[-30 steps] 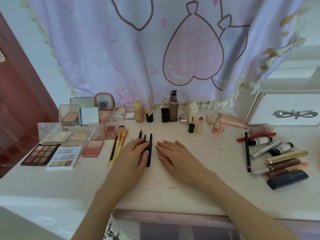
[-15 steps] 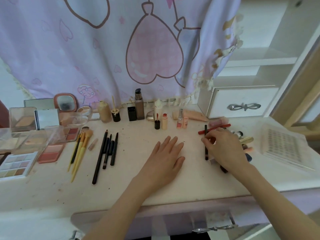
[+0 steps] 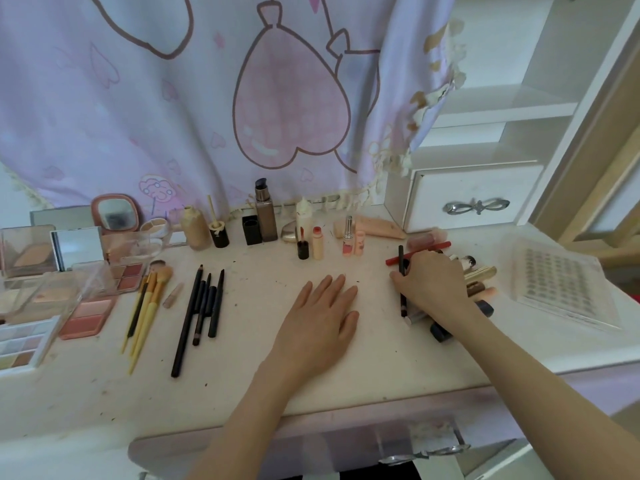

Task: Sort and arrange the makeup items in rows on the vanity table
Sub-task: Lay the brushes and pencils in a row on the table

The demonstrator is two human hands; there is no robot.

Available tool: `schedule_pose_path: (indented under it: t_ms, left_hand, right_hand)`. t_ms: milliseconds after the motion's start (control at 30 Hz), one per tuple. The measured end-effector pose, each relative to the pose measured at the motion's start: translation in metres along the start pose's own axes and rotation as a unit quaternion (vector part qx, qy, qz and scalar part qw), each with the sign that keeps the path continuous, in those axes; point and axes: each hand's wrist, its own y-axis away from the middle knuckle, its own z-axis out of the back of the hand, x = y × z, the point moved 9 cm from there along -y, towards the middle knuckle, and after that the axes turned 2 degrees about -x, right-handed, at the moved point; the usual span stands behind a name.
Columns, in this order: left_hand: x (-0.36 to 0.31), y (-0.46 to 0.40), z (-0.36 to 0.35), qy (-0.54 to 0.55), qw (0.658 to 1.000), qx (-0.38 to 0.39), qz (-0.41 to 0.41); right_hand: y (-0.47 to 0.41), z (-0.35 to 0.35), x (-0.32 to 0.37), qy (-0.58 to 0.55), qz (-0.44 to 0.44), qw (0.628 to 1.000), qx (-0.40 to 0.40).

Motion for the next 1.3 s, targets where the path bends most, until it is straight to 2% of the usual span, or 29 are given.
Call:
schedule_pose_path:
  t_ms: [133,200,267,333,400,433,467,500,567,600,700,867,1100,1300]
  left_hand:
    - [0.000,0.001,0.002,0.014,1.000,-0.010,0.001]
    - [0.000,0.001,0.007,0.051,0.998,-0.032,0.006]
    - [0.004,0.003,0.015,0.132,0.988,-0.070,0.022]
    - [0.012,0.006,0.025,0.254,0.959,-0.111,0.052]
    - [0.022,0.010,0.037,0.376,0.909,-0.160,0.080]
    - [0.026,0.013,0.044,0.418,0.884,-0.191,0.086]
    - [0.031,0.016,0.052,0.445,0.863,-0.225,0.086]
    - [0.035,0.019,0.060,0.464,0.844,-0.258,0.083]
    - [0.041,0.026,0.069,0.494,0.813,-0.298,0.079]
    - [0.043,0.028,0.070,0.499,0.809,-0.301,0.076]
    - [0.040,0.029,0.067,0.485,0.824,-0.281,0.079]
    - [0.040,0.027,0.061,0.527,0.806,-0.253,0.093]
    - [0.045,0.028,0.059,0.530,0.794,-0.271,0.128]
    - [0.050,0.029,0.055,0.537,0.784,-0.268,0.156]
  right_hand:
    - [0.000,0.006,-0.005,-0.070,-0.019,0.997,-0.023]
    - [0.001,0.016,-0.005,-0.175,-0.018,0.983,-0.051]
    - [0.005,0.027,-0.004,-0.308,-0.020,0.949,-0.067]
    - [0.014,0.029,0.006,-0.426,-0.007,0.905,-0.019]
    - [0.028,0.022,0.026,-0.529,0.022,0.843,0.092]
    - [0.037,0.018,0.038,-0.544,0.042,0.826,0.145]
    - [0.045,0.016,0.049,-0.524,0.073,0.830,0.178]
    - [0.050,0.015,0.058,-0.474,0.111,0.854,0.186]
    - [0.057,0.015,0.072,-0.349,0.183,0.907,0.149]
    - [0.059,0.014,0.077,-0.313,0.206,0.918,0.130]
    - [0.063,0.011,0.083,-0.284,0.227,0.924,0.121]
    - [0.059,0.009,0.076,-0.250,0.218,0.939,0.091]
    - [0.061,0.012,0.082,-0.162,0.246,0.955,0.027]
    - [0.063,0.011,0.087,-0.134,0.255,0.957,0.001]
